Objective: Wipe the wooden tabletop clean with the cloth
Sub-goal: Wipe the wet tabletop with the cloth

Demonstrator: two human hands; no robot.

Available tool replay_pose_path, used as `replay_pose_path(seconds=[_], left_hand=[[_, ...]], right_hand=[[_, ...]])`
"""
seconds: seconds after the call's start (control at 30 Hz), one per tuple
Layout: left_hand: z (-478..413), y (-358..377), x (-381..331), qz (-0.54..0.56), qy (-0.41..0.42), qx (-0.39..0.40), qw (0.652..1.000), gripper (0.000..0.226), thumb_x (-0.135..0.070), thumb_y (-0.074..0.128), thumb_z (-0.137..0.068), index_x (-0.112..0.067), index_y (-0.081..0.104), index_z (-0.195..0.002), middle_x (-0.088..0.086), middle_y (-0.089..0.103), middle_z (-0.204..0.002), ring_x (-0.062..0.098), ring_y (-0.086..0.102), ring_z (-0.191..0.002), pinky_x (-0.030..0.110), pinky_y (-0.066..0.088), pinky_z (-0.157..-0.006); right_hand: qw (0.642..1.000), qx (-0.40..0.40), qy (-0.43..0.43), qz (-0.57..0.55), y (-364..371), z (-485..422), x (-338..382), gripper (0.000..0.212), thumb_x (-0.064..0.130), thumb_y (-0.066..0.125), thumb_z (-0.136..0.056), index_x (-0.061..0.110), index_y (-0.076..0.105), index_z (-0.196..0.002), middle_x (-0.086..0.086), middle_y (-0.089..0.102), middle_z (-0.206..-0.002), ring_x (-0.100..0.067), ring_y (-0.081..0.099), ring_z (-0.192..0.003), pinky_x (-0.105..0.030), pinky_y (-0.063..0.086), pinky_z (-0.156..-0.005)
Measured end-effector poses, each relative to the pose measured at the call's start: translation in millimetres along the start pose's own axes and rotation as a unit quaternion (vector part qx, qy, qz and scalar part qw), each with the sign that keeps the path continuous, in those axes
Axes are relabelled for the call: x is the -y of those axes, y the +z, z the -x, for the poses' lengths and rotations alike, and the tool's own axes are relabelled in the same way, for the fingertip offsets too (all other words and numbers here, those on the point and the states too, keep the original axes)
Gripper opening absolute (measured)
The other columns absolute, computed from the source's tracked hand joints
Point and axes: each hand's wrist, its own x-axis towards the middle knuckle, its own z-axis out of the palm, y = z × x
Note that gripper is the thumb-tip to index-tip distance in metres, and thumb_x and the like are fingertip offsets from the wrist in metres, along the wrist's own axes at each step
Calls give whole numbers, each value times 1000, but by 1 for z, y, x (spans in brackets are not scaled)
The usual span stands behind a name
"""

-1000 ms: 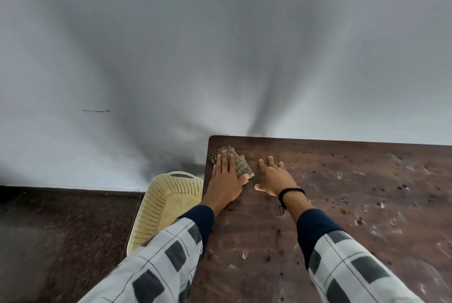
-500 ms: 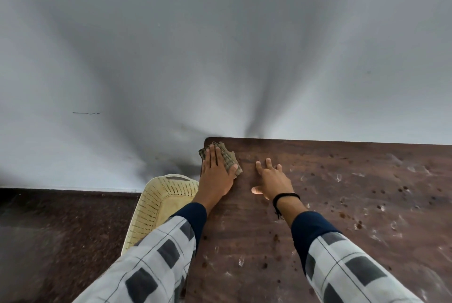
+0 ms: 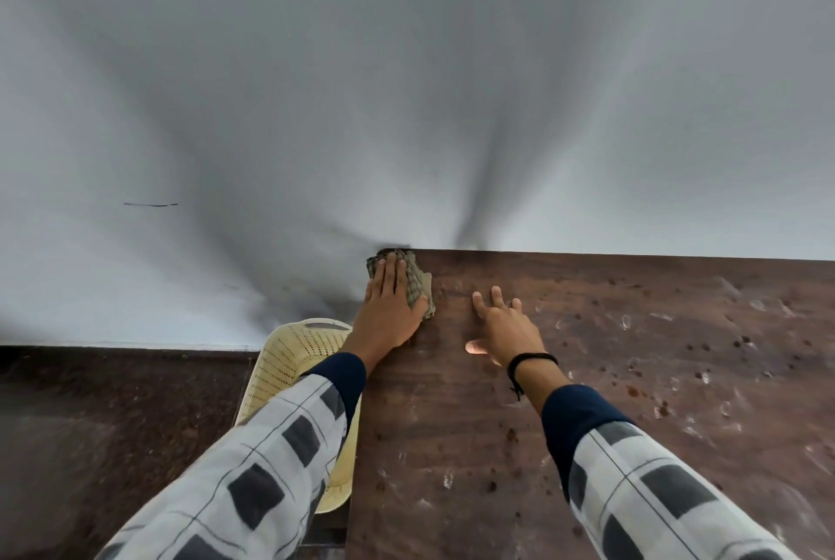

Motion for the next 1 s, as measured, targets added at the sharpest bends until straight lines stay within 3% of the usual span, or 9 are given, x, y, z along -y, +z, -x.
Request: replay_pose_path(seconds=[0.2, 0.43, 0.67, 1.0], left_hand=[[-10, -1, -8, 35, -17, -22, 999, 87, -62, 27, -101, -10, -12, -158, 6, -17, -166, 21, -17, -153, 39, -5, -124], [4, 11, 5, -10, 7, -17, 1000, 80, -58, 22, -102, -13, -14, -157, 6, -22, -165, 21, -21, -151, 34, -11, -118], [-11, 4, -4, 32, -10, -44, 998, 81, -48, 32, -102, -10, -14, -158, 8, -16, -166, 23, -14, -153, 37, -5, -123], [1, 8, 9, -54, 41, -5, 998, 79, -46, 28, -104, -5, -15, -156, 13, -19, -165, 24, -19, -152, 35, -12, -123]], right_hand=[[1000, 2, 0, 10, 0, -1, -1, 96, 43, 72, -92, 28, 9, -163, -4, -1, -171, -42, 8, -155, -55, 41, -113], [1000, 3, 1, 6, 0, -2, 0, 95, 41, 73, -92, 28, 10, -163, -5, -1, -171, -42, 7, -155, -55, 40, -113], [1000, 1, 2, 6, -1, 0, 0, 96, 41, 72, -92, 29, 9, -163, -3, -1, -171, -41, 7, -155, -55, 42, -113], [1000, -5, -3, 12, 1, 1, -2, 95, 43, 72, -91, 30, 11, -162, -2, 0, -171, -41, 9, -155, -56, 43, -111]])
